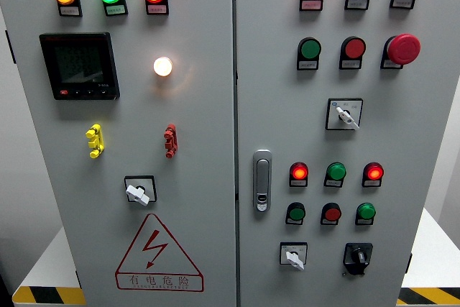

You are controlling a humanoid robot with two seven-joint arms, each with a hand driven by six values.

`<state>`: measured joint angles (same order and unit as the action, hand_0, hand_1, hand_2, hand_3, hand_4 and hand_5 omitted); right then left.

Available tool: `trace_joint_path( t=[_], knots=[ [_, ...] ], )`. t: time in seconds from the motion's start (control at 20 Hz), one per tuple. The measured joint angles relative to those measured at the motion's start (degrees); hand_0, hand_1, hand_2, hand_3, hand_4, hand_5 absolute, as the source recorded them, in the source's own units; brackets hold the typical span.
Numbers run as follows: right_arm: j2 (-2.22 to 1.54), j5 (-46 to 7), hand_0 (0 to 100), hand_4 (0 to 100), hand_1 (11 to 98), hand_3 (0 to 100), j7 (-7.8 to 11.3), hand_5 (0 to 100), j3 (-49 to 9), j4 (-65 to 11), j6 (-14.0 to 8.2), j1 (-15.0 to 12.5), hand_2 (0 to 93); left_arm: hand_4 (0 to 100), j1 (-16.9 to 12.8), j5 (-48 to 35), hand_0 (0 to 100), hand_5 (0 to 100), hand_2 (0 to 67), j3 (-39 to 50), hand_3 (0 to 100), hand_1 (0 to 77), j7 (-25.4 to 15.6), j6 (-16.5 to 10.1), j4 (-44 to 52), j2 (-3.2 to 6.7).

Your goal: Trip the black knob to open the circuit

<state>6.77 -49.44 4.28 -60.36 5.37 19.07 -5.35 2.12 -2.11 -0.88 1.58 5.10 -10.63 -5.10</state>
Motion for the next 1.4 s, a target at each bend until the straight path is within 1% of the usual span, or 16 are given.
trace_joint_path(
  t=[0.1,0.2,0.25,0.3,0.45,0.55,0.6,0.65,0.7,0.75,0.85,0.95,1.0,1.1,1.2,1.4],
  knots=[
    [0.0,-8.69,86,2,34.9,8,-0.86,11,-8.47,-0.02,1.79,-0.01,0.1,10,0.0,0.0,0,9,19.4,0.0,26,0.0,0.0,0.0,0.0,0.01],
    [-0.04,-13.41,86,2,34.9,8,-0.99,11,-13.51,-0.08,2.58,0.12,0.1,10,0.01,0.0,0,9,19.4,0.0,26,0.0,0.0,0.0,0.0,0.0],
    [-0.21,-14.34,86,2,34.9,9,-0.99,11,-15.06,0.24,2.92,0.35,0.1,10,0.01,0.0,0,9,19.4,0.0,26,0.0,0.0,0.0,0.0,0.0],
    [-0.47,-14.68,86,2,34.9,9,-0.92,11,-15.81,0.85,3.25,0.8,0.1,10,0.04,0.0,0,9,19.4,0.0,26,0.0,0.0,0.0,0.0,0.0],
    [-1.04,-14.71,86,2,34.9,9,-0.51,11,-16.39,2.17,3.98,1.67,0.0,10,0.05,0.0,0,9,19.4,0.0,26,0.0,0.0,0.0,0.0,0.0],
    [-1.57,-14.64,86,2,34.9,9,-0.46,11,-17.04,2.54,4.9,1.97,0.0,10,0.0,0.0,0,9,19.4,0.0,26,0.0,0.0,0.0,0.0,0.0],
    [-1.71,-14.9,86,2,34.9,9,-0.44,11,-18.49,2.57,5.29,2.08,0.0,10,-0.01,0.0,0,9,19.4,0.0,26,0.0,0.0,0.0,0.0,-0.01],
    [-1.73,-15.83,86,2,34.9,9,-0.44,11,-20.87,2.3,5.52,2.13,0.0,10,-0.01,0.0,0,9,19.4,0.0,26,0.0,0.0,0.0,0.0,-0.01],
    [-1.69,-17.96,86,2,35.0,9,-0.46,11,-23.87,1.92,5.63,2.16,0.0,10,0.0,0.0,0,9,19.4,0.0,26,0.0,0.0,0.0,0.0,-0.01],
    [-1.45,-21.49,86,3,35.1,10,-0.49,11,-27.46,1.5,5.68,2.19,0.0,10,0.0,0.0,0,9,19.4,0.0,26,0.0,0.0,0.0,0.0,-0.02],
    [-0.71,-28.73,86,3,35.2,10,-0.5,12,-33.18,-0.22,5.81,2.23,0.0,10,0.05,0.0,0,9,19.4,0.0,26,0.0,0.0,0.0,0.0,-0.02],
    [-0.13,-32.65,86,3,35.4,10,-0.25,12,-35.71,-3.87,5.86,2.01,0.0,10,0.02,0.0,0,9,19.4,0.0,26,0.0,0.0,0.0,0.0,-0.01],
    [0.03,-33.42,86,3,35.5,11,-0.11,12,-36.36,-6.39,5.87,1.69,0.0,10,0.0,0.0,0,9,19.4,0.0,26,0.0,0.0,0.0,0.0,0.0],
    [0.08,-33.99,86,3,35.5,11,0.09,14,-36.84,-11.89,5.88,0.67,0.0,10,0.03,0.0,0,9,19.4,0.0,26,0.0,-0.01,0.0,0.0,0.01],
    [0.07,-34.15,86,6,35.5,14,0.6,19,-36.98,-18.2,5.79,-0.99,0.0,10,0.02,0.0,0,9,19.4,0.0,26,0.0,0.01,0.0,0.0,0.01],
    [-0.16,-34.23,86,11,36.5,19,2.38,25,-37.02,-31.86,5.71,-5.56,0.0,10,0.02,0.0,0,9,19.4,0.0,26,0.0,0.01,0.0,0.0,0.01]
  ],
)
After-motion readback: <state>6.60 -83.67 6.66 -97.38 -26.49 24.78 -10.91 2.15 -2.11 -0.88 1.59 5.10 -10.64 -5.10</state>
